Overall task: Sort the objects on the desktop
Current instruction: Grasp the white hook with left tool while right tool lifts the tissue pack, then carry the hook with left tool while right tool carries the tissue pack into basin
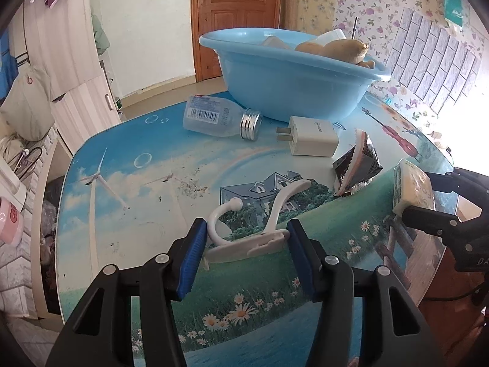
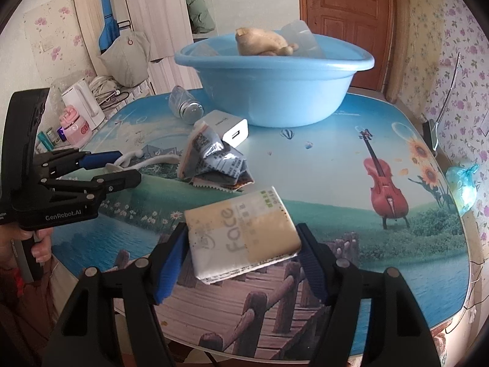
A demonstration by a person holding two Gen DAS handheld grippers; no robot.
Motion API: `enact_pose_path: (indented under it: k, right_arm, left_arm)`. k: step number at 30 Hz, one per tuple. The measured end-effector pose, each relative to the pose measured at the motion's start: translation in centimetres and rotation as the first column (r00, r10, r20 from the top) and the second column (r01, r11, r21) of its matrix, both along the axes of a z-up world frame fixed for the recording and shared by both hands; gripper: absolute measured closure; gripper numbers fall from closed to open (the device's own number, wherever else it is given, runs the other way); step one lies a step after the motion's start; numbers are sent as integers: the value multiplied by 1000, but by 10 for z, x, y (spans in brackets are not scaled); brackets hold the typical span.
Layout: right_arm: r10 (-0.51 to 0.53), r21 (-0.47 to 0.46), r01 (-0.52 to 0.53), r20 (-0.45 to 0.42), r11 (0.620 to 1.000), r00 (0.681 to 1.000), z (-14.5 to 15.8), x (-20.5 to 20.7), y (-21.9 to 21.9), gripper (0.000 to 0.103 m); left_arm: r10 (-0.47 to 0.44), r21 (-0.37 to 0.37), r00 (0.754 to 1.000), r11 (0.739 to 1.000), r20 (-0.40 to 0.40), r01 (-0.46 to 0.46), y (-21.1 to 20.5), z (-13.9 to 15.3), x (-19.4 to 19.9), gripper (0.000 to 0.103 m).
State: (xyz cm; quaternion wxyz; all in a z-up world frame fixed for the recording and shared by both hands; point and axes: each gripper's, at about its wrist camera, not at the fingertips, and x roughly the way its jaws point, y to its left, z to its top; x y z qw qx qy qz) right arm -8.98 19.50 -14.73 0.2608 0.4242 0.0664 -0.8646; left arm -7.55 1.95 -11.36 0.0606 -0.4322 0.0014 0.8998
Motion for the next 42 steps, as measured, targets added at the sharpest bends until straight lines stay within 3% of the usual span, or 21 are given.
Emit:
enact_pose_path:
  k: [14,19,30,35,42]
  right_arm:
    - [-22,-90,18,-44,996,999,25,1,7,34]
    - [-43,-106,38,-39,994,998,40,-1,8,34]
    - [-52,-183,24,-147,983,988,88,-21,10,34]
    - [-53,-198,19,-166,980,985,97,-39,10,34]
    - [-75,-207,40,-165,978,983,97,-71,14,34]
  left_arm:
    - [53,77,994,996,-93,-46,-18,49,12,50]
    - [21,85,988,996,-151,-8,-12,81,11,50]
    - [-25,95,970,994,-244,50,8,127,-17,50]
    - [-33,94,967,994,-252,58,12,135,-40,50]
    - [-52,92,975,993,-217,73,22,124,-80,50]
